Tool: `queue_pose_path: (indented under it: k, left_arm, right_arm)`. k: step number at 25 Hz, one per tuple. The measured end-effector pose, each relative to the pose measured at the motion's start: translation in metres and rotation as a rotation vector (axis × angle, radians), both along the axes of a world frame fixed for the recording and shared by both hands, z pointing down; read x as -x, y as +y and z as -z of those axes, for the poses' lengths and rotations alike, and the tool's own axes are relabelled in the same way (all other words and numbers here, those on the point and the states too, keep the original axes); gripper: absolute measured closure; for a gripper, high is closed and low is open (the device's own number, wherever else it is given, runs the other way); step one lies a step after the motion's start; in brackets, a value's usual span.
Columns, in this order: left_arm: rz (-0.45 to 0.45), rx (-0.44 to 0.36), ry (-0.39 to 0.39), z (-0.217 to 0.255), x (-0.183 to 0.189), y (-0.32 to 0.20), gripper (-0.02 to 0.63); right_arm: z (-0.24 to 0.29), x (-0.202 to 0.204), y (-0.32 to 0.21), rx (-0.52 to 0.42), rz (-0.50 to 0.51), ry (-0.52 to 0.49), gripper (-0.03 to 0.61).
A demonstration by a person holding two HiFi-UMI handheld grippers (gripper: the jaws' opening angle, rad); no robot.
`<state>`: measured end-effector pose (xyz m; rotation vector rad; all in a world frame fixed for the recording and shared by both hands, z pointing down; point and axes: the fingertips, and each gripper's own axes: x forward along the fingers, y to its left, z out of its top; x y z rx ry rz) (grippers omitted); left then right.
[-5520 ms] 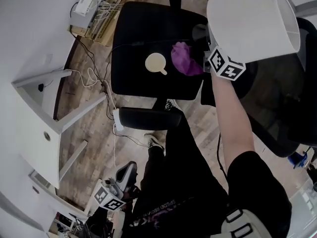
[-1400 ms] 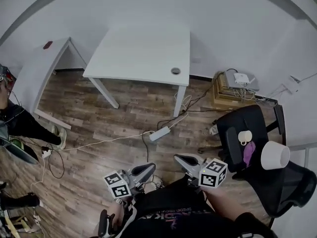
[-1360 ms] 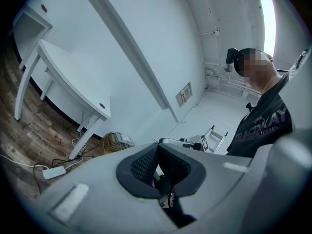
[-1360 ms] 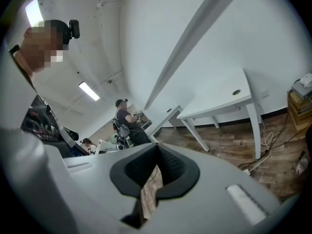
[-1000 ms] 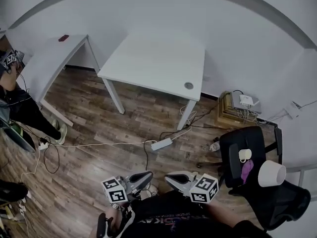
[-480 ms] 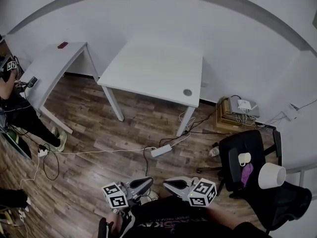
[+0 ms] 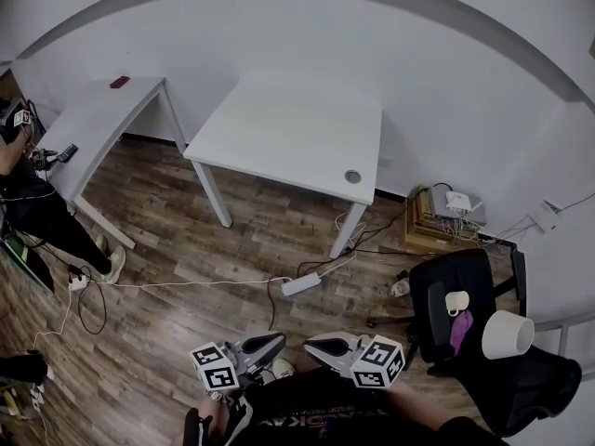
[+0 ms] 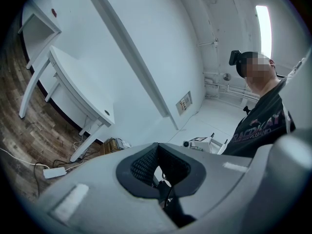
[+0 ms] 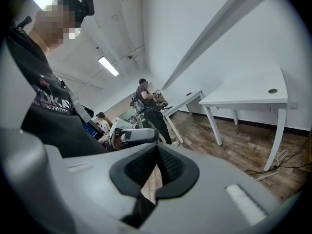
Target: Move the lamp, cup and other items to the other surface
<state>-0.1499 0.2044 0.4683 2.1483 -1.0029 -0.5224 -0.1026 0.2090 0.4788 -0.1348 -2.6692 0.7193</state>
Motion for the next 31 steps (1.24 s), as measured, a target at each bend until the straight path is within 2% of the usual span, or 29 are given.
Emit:
queue_pose_path:
  k: [31]
  left_arm:
    - [-0.007, 0.003, 0.004, 0.001, -0.012, 0.009, 0.618]
  right_arm:
    - [0.003, -0.012, 0.009, -0.011, -0.01, -0.02, 0.574]
